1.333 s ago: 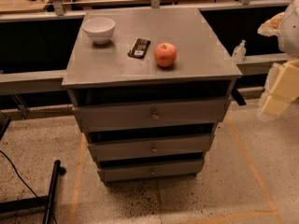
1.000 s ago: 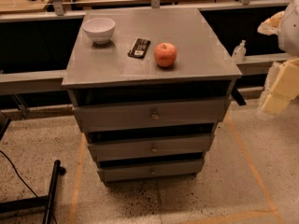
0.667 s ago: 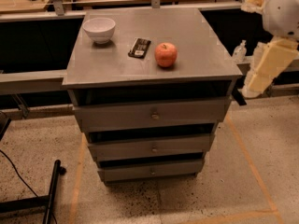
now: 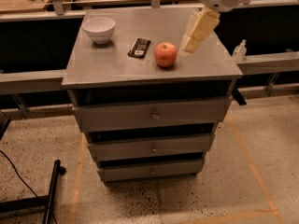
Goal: Move white bowl near apple
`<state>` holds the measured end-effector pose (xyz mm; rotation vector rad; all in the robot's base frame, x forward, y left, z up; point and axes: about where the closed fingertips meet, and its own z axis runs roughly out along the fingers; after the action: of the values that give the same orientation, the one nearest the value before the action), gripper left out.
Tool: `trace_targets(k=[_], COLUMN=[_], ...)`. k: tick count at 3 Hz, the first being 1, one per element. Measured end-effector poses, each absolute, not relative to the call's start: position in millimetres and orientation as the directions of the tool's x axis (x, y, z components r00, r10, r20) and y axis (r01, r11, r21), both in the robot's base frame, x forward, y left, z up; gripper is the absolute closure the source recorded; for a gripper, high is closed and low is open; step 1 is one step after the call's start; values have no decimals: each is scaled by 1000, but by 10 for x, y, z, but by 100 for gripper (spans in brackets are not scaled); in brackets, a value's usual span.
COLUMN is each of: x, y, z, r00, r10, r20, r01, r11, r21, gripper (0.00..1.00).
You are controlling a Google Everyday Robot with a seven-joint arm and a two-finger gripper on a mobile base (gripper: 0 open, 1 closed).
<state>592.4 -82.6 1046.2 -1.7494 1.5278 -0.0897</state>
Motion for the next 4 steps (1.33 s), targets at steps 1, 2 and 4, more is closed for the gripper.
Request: trace_targets(k=[1, 2, 4], x=[6323, 6419, 6746], y=[-302, -265, -260], z=[10466, 10558, 10532], r00=[341, 350, 354], r10=[-816, -810, -762], r20=[-468, -471, -542], r01=[-751, -718, -697], r11=[63, 91, 172], r21=[-657, -690, -697], gripper=[0, 0, 0])
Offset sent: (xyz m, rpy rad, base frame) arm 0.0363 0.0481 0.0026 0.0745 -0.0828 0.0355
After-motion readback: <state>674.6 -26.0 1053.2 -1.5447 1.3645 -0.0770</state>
